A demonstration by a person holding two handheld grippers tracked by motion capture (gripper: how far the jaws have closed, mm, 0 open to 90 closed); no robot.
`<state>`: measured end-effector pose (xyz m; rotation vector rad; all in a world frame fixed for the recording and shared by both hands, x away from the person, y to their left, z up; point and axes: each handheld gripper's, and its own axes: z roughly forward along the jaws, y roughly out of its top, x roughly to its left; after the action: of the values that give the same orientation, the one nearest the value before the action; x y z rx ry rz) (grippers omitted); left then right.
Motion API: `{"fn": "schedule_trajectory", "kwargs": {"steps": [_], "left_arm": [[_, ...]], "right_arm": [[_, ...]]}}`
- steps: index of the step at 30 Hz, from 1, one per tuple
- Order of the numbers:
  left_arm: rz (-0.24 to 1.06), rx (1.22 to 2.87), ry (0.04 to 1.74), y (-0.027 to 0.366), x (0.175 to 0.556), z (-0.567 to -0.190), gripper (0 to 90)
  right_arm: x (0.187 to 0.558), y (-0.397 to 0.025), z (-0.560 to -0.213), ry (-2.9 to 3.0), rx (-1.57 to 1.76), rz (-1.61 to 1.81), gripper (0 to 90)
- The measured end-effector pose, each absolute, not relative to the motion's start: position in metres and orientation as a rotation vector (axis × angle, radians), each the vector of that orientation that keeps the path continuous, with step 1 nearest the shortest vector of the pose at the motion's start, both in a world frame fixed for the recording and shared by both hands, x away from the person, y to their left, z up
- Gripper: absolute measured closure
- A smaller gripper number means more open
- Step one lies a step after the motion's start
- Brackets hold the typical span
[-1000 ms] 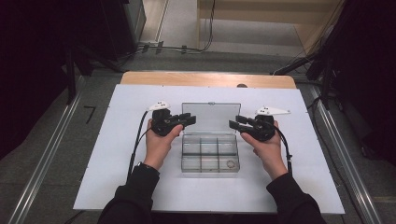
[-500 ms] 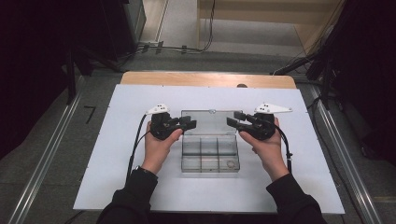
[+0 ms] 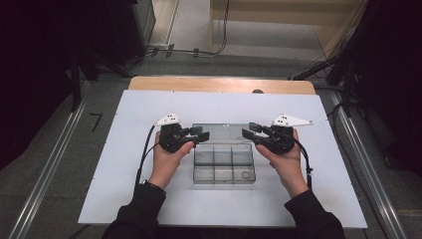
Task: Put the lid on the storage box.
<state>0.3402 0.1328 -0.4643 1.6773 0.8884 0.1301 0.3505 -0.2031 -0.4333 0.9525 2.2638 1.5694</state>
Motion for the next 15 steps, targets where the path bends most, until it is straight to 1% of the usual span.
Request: {"fn": "schedule_trajectory", "kwargs": {"steps": [4,7,9,13,15], "left_arm": [[0.142,1.706,0.885,0.134,0.337,-0.466,45.1],[0.172,1.707,0.913,0.138,0.333,-0.468,42.1],[0.172,1.686,0.933,0.141,0.33,-0.47,42.5],[0.18,1.693,0.966,0.146,0.323,-0.477,50.2],[0.177,1.69,0.982,0.149,0.32,-0.481,56.4]], "right_arm": [[0.349,-0.204,-0.433,2.267,0.948,1.569,54.0],[0.347,-0.204,-0.434,2.267,0.949,1.569,54.0],[0.346,-0.204,-0.434,2.266,0.944,1.568,53.8],[0.343,-0.205,-0.434,2.272,0.936,1.564,53.5],[0.342,-0.205,-0.434,2.276,0.933,1.565,53.3]]}}
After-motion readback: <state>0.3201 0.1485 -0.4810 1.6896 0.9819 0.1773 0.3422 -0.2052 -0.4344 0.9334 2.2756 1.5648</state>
